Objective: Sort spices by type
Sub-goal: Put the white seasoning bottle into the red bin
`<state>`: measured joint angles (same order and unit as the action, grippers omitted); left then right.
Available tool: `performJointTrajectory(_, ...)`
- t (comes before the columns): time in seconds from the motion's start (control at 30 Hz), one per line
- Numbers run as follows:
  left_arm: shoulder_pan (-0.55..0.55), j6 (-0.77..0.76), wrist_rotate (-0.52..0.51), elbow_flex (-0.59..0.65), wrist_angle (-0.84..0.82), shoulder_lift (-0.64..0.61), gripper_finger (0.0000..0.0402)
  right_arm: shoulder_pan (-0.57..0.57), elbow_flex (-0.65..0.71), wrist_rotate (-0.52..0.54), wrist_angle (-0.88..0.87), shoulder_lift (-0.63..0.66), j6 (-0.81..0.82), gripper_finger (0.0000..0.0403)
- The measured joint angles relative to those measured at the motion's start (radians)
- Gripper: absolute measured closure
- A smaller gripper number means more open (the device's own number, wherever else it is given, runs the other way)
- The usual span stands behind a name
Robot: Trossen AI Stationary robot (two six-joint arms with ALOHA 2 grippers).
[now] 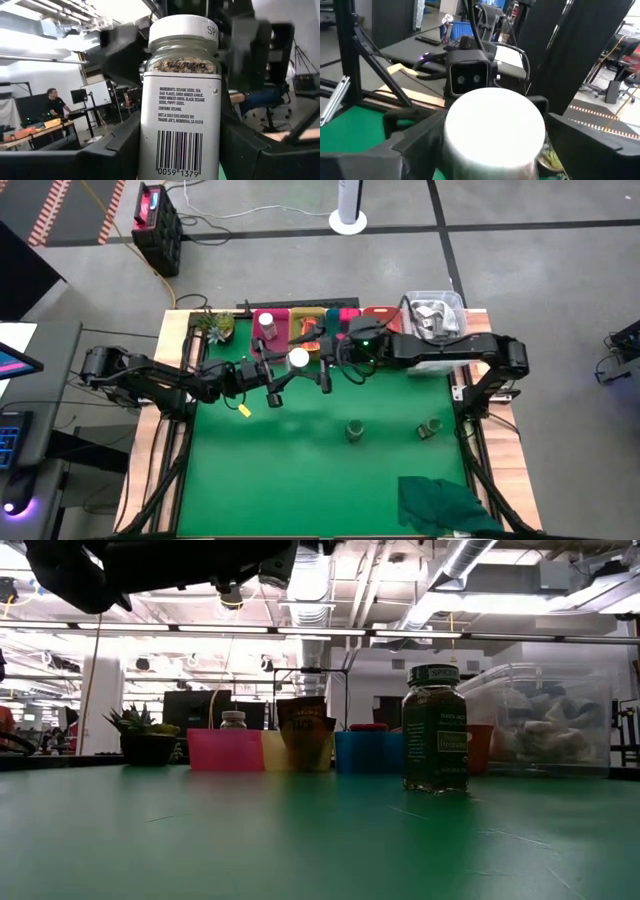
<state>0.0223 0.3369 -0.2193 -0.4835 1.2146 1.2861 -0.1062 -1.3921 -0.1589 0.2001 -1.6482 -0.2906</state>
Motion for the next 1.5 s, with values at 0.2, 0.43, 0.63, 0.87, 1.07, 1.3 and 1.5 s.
performJointTrajectory(0.2, 0.0, 0.016, -0.017, 0.0, -0.033, 0.0, 0.02, -0.007, -0.021, -0.004, 0.016, -0.025, -0.014, 0.0084)
performJointTrajectory(0.43, 0.001, 0.019, -0.039, 0.0, -0.04, 0.0, 0.02, -0.013, -0.02, -0.006, 0.005, -0.025, -0.014, 0.0187)
performJointTrajectory(0.63, 0.0, 0.003, -0.076, 0.0, -0.048, 0.001, 0.0196, -0.014, -0.02, -0.005, -0.025, -0.025, -0.021, 0.0189)
performJointTrajectory(0.87, -0.001, -0.035, -0.203, -0.012, -0.22, -0.08, 0.0135, -0.032, -0.02, 0.011, -0.065, -0.026, -0.028, 0.0189)
performJointTrajectory(1.07, -0.029, -0.065, -0.272, -0.013, -0.547, -0.324, 0.0102, -0.073, -0.018, -0.002, -0.063, -0.027, -0.006, 0.0189)
performJointTrajectory(1.3, -0.082, -0.171, -0.355, -0.013, -0.867, -0.63, 0.0118, -0.114, -0.018, -0.001, 0.106, -0.115, 0.005, 0.0189)
performJointTrajectory(1.5, -0.092, -0.203, -0.405, -0.013, -1.002, -0.781, 0.0134, -0.144, -0.052, -0.012, 0.273, -0.243, 0.067, 0.0189)
